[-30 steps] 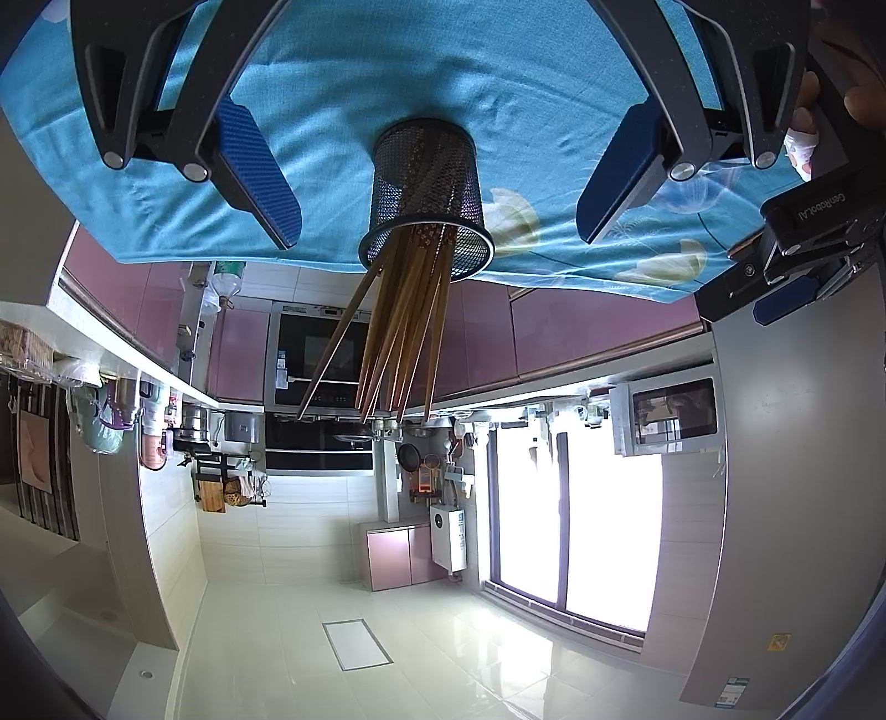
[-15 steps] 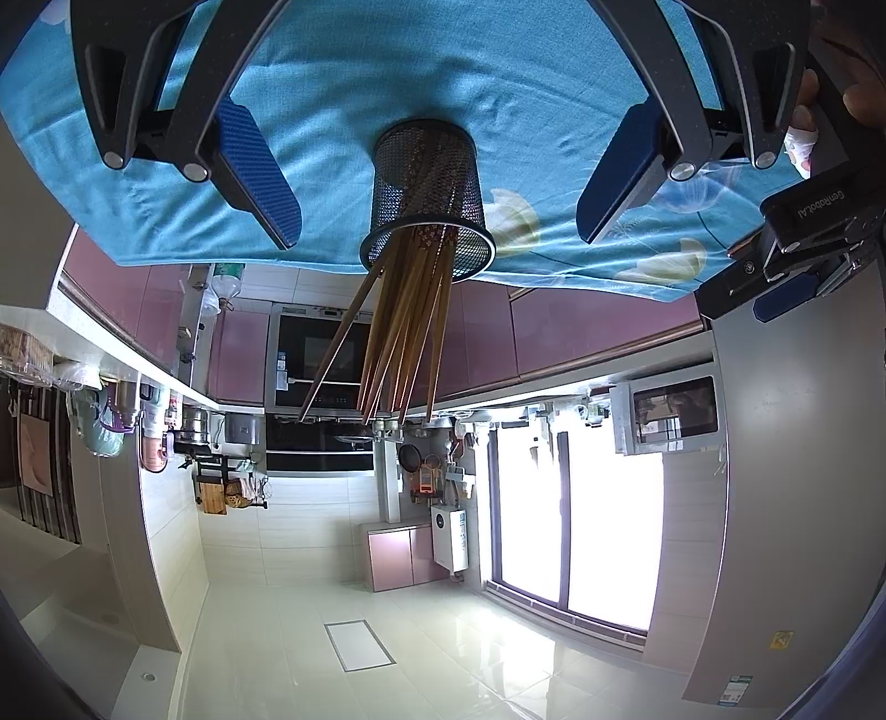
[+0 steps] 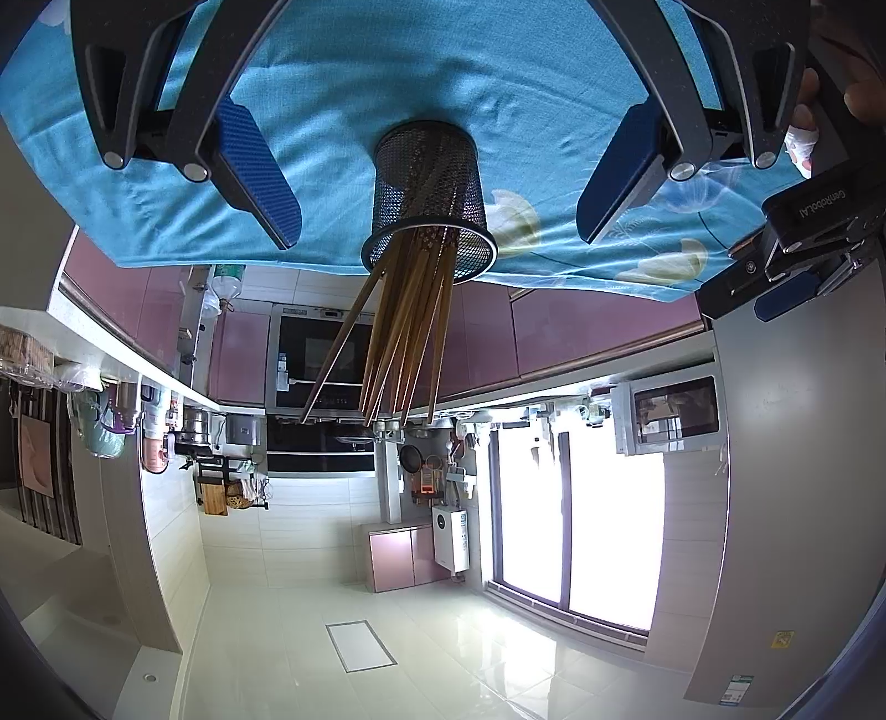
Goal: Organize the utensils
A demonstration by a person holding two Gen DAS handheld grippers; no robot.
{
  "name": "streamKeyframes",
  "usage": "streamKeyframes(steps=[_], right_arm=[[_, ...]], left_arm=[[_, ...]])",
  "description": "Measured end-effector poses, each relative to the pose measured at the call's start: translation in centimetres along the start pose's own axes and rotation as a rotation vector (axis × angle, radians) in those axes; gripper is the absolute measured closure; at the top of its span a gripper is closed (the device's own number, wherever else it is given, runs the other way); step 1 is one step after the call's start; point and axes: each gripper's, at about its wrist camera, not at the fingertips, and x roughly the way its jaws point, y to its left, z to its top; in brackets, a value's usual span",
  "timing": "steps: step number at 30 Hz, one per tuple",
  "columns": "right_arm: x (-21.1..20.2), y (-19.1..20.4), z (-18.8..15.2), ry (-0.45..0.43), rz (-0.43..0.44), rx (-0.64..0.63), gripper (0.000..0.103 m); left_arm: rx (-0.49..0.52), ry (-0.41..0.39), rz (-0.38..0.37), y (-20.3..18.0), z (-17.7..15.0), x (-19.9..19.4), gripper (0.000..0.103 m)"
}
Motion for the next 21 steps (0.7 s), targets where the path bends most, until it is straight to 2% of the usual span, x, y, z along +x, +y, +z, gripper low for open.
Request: streamKeyframes(steps=[21], right_arm=[[-0.04, -0.08, 0.01, -0.002, -0.001, 0.002, 0.007]], left_arm=[[-0.001, 0.003, -0.002, 0.0, -0.02, 0.03, 0.006]])
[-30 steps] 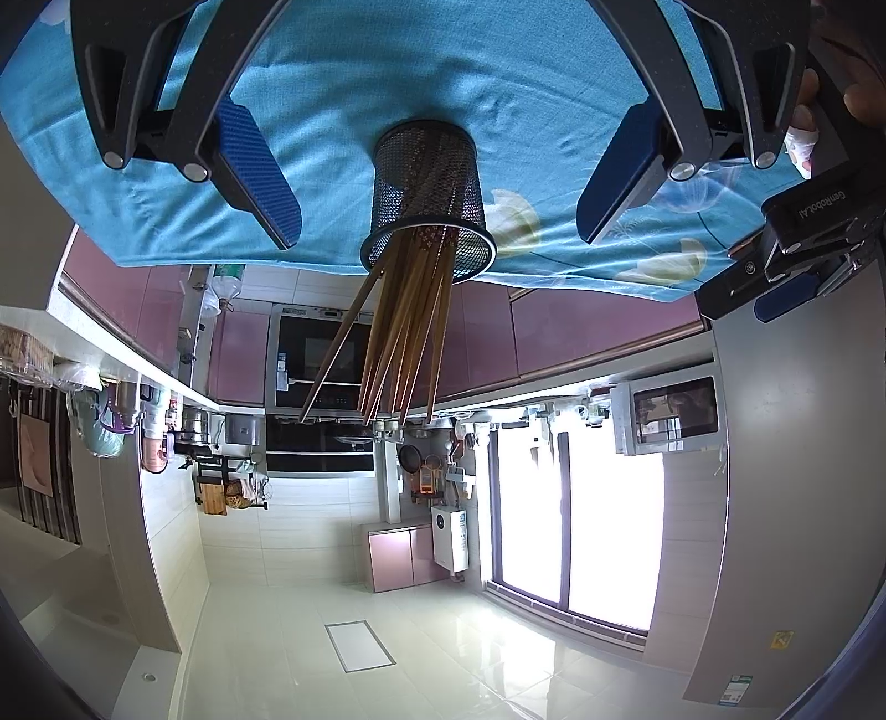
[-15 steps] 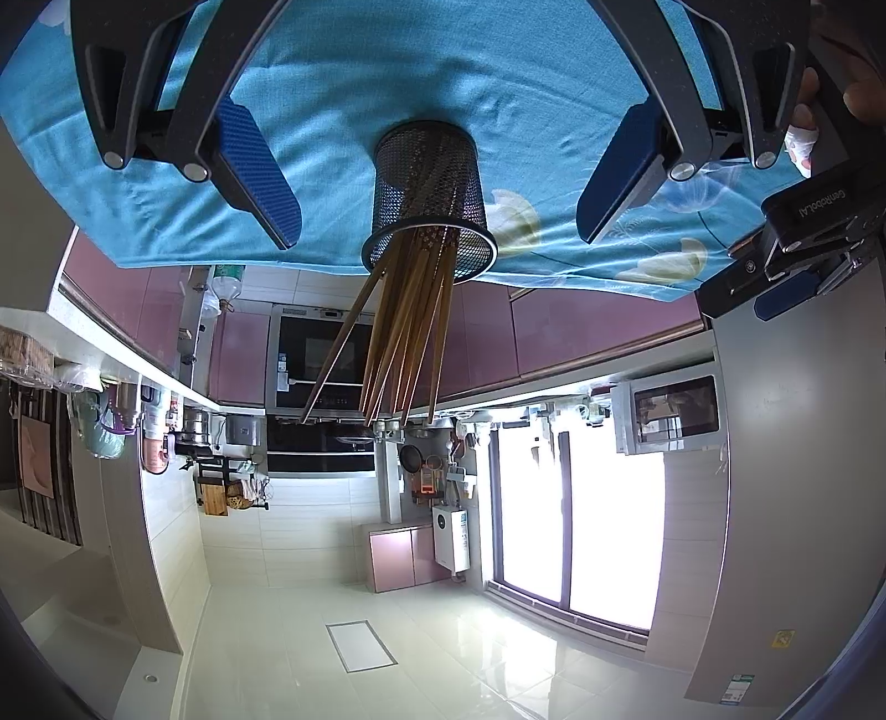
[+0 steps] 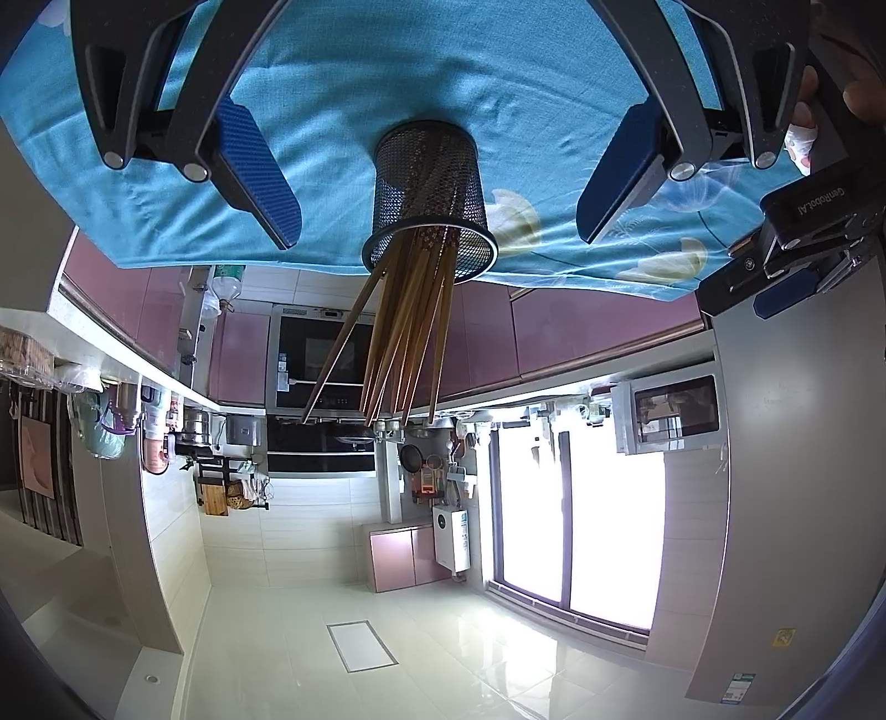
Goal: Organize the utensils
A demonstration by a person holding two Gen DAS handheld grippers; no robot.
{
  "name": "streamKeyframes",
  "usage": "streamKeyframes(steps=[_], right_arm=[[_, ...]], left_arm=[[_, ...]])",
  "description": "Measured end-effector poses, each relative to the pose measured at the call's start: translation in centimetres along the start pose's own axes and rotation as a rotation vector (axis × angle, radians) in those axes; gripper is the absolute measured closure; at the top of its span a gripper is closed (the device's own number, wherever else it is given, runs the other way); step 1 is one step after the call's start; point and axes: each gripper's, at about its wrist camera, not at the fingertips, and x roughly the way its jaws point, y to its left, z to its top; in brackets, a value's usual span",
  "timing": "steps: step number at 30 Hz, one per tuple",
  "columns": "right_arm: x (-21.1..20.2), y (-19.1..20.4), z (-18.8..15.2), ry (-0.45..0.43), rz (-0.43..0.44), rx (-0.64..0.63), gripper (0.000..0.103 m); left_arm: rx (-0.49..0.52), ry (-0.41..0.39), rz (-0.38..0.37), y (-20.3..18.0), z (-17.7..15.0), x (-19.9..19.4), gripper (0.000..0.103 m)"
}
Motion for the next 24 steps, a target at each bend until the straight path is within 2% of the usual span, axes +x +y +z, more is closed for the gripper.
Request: streamKeyframes(steps=[24], right_arm=[[-0.08, 0.05, 0.05, -0.004, -0.002, 0.003, 0.007]], left_arm=[[-0.001, 0.003, 0.0, -0.36, -0.15, 0.0, 0.006]])
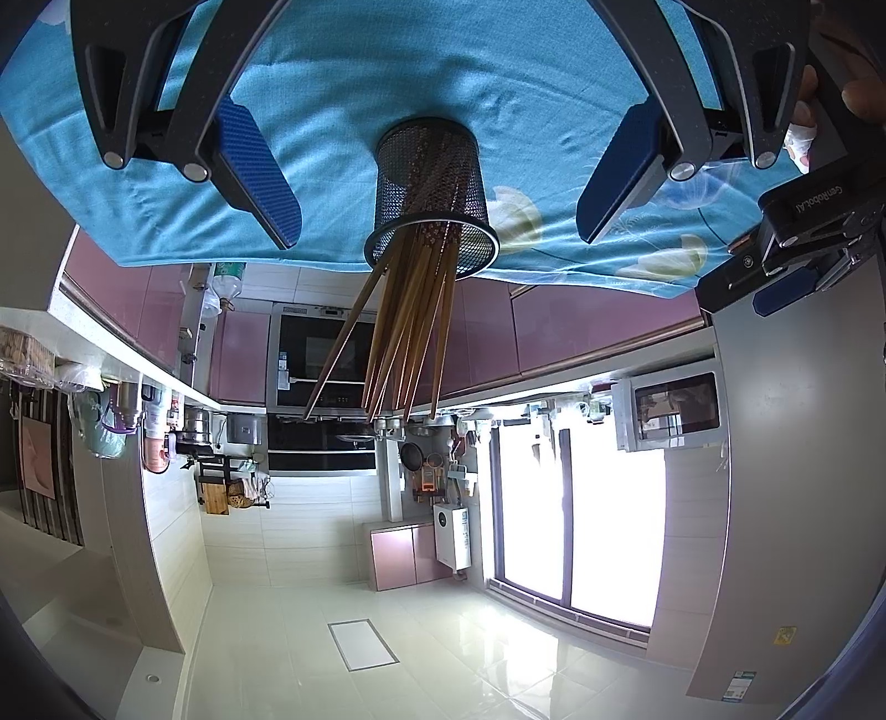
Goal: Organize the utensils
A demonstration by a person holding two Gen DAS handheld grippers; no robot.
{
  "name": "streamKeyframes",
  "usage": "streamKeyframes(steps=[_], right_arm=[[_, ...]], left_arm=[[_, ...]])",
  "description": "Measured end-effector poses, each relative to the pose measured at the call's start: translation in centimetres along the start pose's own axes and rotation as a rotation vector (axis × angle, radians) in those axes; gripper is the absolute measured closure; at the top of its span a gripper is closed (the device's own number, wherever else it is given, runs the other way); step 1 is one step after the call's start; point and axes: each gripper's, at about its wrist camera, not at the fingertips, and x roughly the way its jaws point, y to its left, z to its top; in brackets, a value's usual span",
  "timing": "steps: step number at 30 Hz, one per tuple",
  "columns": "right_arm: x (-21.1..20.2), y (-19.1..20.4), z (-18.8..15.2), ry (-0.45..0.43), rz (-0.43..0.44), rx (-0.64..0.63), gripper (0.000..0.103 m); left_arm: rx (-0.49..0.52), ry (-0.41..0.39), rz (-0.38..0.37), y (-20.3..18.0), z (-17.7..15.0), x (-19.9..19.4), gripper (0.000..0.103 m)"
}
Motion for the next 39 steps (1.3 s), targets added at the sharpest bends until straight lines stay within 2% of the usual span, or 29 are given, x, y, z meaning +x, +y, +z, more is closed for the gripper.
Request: streamKeyframes(steps=[39], right_arm=[[0.09, 0.18, -0.11, 0.002, -0.009, 0.0, 0.007]], left_arm=[[-0.004, 0.007, -0.004, -0.17, -0.24, -0.03, 0.006]])
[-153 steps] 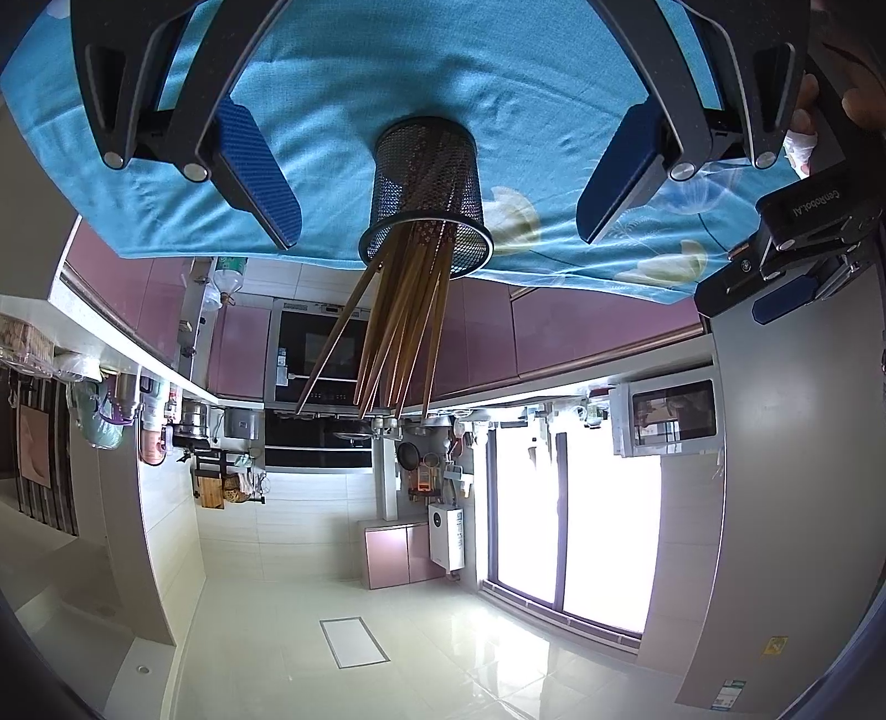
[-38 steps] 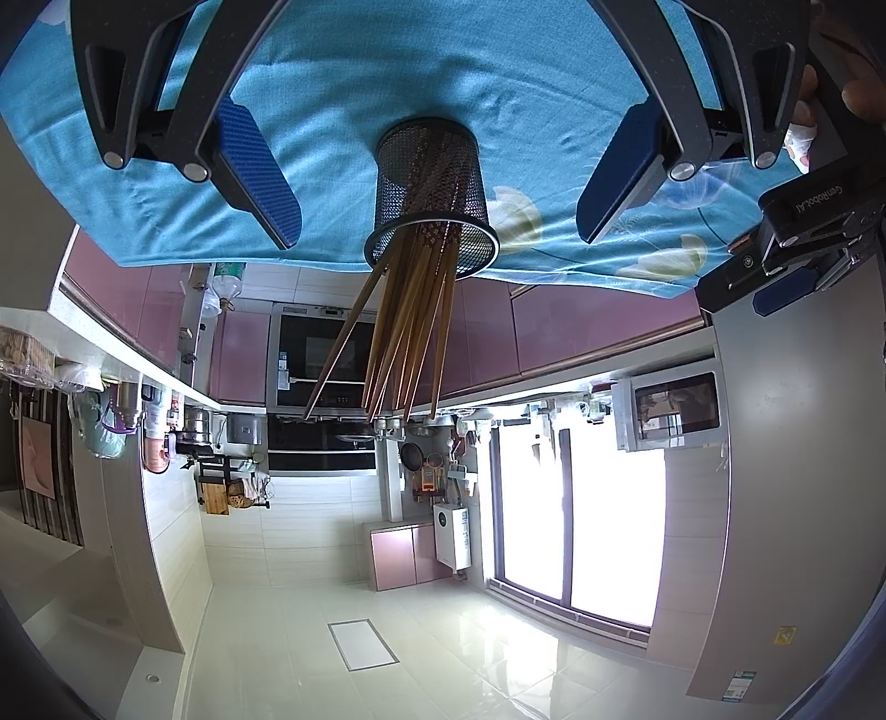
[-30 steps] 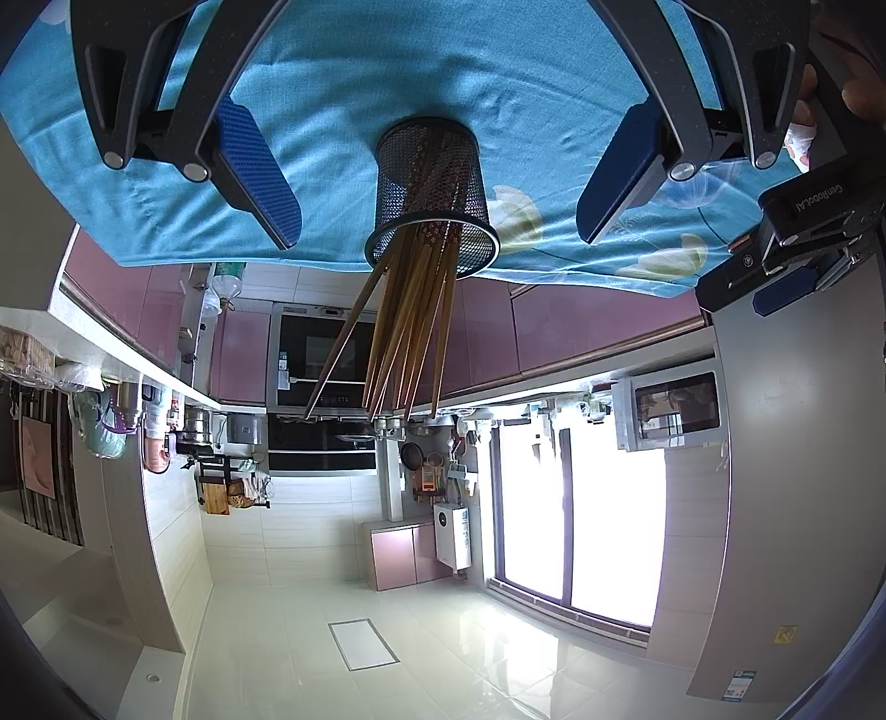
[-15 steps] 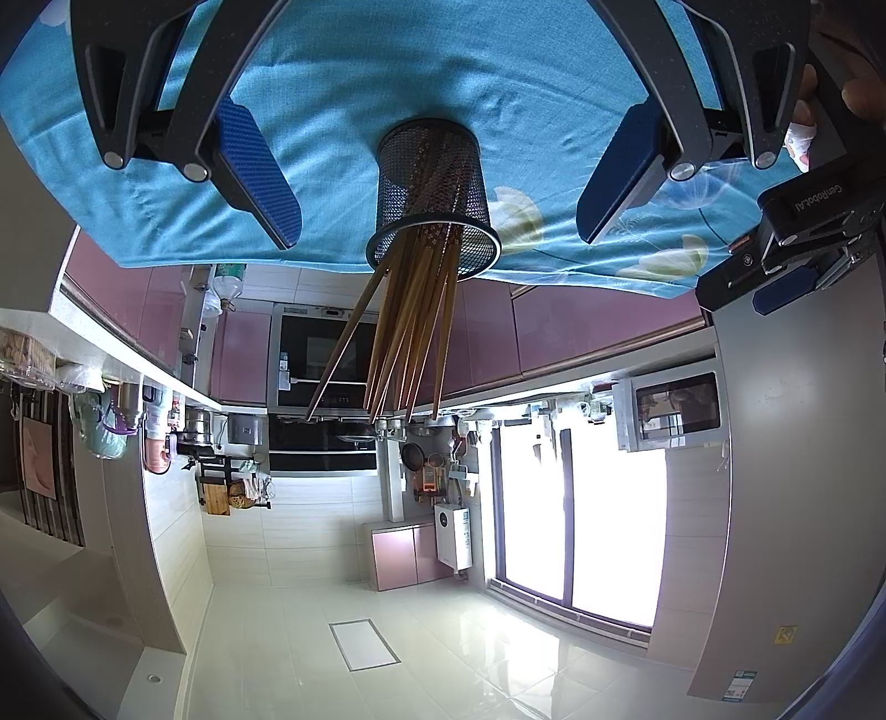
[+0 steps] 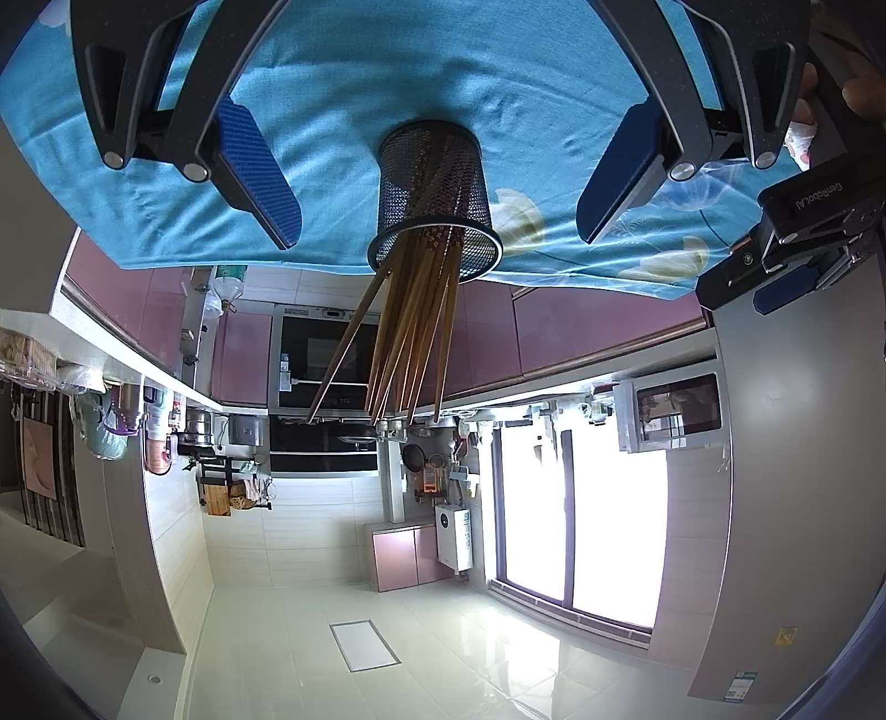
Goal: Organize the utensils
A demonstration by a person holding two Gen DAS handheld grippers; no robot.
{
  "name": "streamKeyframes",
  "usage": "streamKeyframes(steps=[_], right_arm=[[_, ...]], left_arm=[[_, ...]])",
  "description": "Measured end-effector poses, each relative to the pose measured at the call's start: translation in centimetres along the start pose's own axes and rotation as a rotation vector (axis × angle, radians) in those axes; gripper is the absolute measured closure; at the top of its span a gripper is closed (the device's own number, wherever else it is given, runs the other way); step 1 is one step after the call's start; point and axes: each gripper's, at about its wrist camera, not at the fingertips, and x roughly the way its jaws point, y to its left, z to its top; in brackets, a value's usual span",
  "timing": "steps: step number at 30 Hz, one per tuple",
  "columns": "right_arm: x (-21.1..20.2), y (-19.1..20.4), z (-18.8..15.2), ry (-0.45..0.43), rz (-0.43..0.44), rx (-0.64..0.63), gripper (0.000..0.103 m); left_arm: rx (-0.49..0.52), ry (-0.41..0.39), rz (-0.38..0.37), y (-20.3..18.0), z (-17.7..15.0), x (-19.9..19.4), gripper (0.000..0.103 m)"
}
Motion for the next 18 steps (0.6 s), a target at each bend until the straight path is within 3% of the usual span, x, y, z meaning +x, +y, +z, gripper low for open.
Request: streamKeyframes(steps=[18], right_arm=[[-0.06, -0.05, -0.24, 0.003, 0.001, 0.002, 0.007]], left_arm=[[-0.003, 0.004, -0.001, 0.2, -0.21, -0.03, 0.006]])
